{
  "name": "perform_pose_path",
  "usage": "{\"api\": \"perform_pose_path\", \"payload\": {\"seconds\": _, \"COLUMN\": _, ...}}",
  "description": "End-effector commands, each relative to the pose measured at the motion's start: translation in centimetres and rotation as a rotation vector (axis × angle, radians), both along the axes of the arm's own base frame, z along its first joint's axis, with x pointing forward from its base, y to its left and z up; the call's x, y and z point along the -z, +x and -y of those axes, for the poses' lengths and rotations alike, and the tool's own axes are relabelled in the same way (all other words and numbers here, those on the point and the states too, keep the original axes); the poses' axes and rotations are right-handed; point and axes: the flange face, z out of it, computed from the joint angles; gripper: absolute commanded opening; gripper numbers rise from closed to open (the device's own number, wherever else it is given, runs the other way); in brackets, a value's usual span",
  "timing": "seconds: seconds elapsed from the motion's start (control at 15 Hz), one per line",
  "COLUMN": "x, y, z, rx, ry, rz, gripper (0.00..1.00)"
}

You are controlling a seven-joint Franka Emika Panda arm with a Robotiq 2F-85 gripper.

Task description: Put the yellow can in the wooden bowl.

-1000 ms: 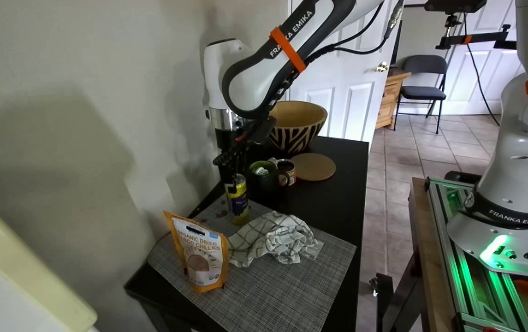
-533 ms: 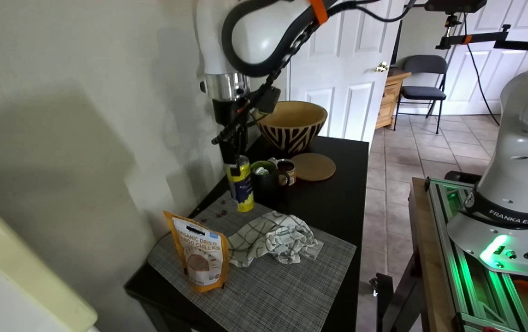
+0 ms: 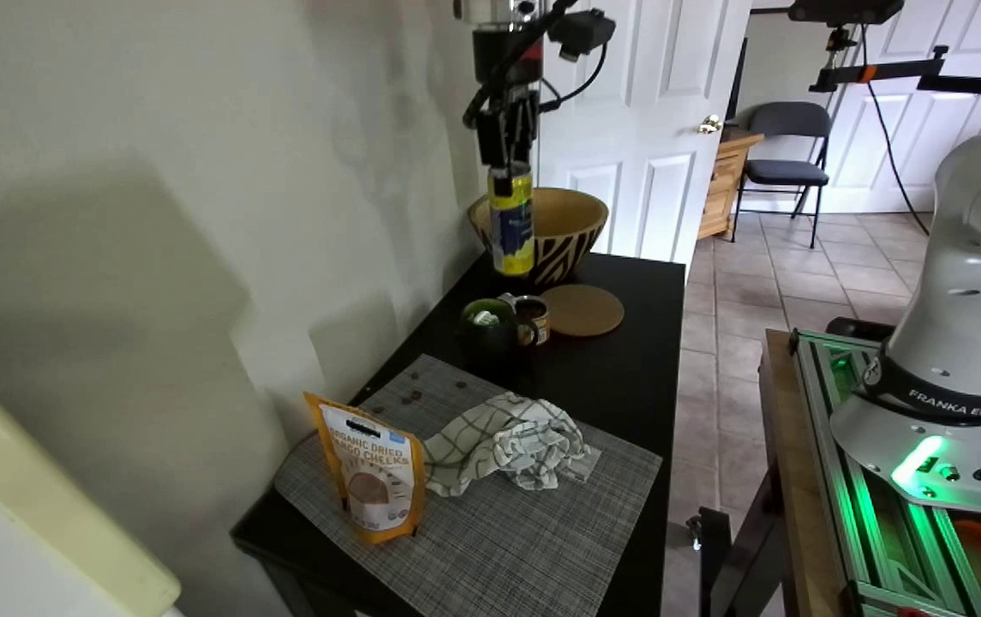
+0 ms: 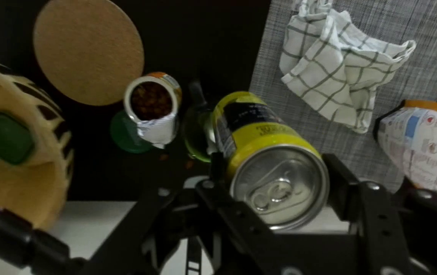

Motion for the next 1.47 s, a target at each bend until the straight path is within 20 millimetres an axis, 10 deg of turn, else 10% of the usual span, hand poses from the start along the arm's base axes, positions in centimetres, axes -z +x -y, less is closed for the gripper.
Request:
{"api": "perform_pose_path", "payload": {"seconds": 0.0, "x": -3.4, "y": -4.0, "z": 8.2, "rx": 0.188, "ry": -0.03, "rz": 0.062, "gripper": 0.38}}
{"api": "perform_pose_path", "payload": {"seconds": 0.53, "x": -4.6, "y": -8.0, "z": 27.7, "rx": 0.485, "ry": 0.015, "rz": 0.143, "gripper": 0.38}}
{"api": "perform_pose_path", "payload": {"seconds": 0.6, "x": -3.8, "y": -7.6, "z": 28.6, "rx": 0.474, "ry": 0.038, "rz": 0.145, "gripper": 0.38}}
{"api": "perform_pose_path", "payload": {"seconds": 0.67, "x": -4.3, "y": -8.3, "z": 27.5, "rx": 0.481, "ry": 0.006, "rz": 0.125, "gripper": 0.63}}
{"api": "perform_pose_path", "payload": {"seconds": 0.87, "x": -3.1, "y": -7.9, "z": 28.9, "rx": 0.483, "ry": 0.023, "rz": 0.122, "gripper": 0.63}}
{"api": "perform_pose_path", "payload": {"seconds": 0.93, "x": -3.0, "y": -7.7, "z": 28.8, "rx": 0.481, "ry": 0.024, "rz": 0.12, "gripper": 0.38}}
{"api": "perform_pose_path", "payload": {"seconds": 1.4, "x": -1.5, "y": -3.4, "z": 33.4, "rx": 0.523, "ry": -0.003, "rz": 0.108, "gripper": 0.38}}
